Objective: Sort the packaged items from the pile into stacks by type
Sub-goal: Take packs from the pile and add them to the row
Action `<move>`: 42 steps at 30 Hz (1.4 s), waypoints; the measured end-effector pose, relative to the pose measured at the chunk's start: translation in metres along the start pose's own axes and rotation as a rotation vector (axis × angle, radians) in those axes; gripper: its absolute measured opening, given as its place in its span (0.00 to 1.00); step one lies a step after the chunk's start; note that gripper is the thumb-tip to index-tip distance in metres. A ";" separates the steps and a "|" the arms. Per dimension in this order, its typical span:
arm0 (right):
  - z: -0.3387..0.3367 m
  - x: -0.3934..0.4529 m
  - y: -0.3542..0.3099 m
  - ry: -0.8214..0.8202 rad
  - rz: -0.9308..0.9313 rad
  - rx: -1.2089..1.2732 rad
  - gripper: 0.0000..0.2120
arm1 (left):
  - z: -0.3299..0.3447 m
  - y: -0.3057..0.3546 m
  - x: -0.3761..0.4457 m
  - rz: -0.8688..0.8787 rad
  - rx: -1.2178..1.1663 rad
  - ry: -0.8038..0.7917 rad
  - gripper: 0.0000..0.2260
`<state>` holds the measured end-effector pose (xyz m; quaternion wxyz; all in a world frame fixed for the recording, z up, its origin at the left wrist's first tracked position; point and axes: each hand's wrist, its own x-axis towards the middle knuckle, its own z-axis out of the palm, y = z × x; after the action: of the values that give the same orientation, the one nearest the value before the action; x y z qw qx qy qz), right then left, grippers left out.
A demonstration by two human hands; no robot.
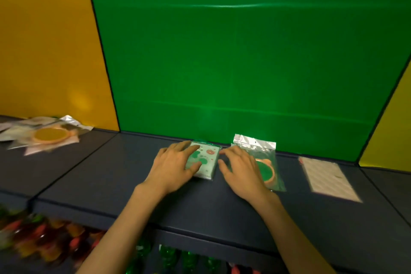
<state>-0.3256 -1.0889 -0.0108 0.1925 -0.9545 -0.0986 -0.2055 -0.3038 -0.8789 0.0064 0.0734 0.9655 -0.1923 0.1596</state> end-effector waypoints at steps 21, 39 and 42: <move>0.159 0.041 -0.357 -0.145 -0.285 0.059 0.18 | -0.096 -0.331 -0.216 -0.378 0.132 0.003 0.25; 0.286 0.118 -0.567 -0.131 -0.277 0.152 0.17 | -0.124 -0.590 -0.288 -0.483 0.127 0.044 0.26; 0.317 0.146 -0.592 -0.117 -0.267 0.185 0.17 | -0.119 -0.633 -0.278 -0.481 0.122 0.029 0.26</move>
<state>-0.2406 -0.4071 -0.0217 0.2444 -0.9215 -0.2539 -0.1633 -0.3311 -0.1786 -0.0264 0.0537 0.9837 0.0539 0.1626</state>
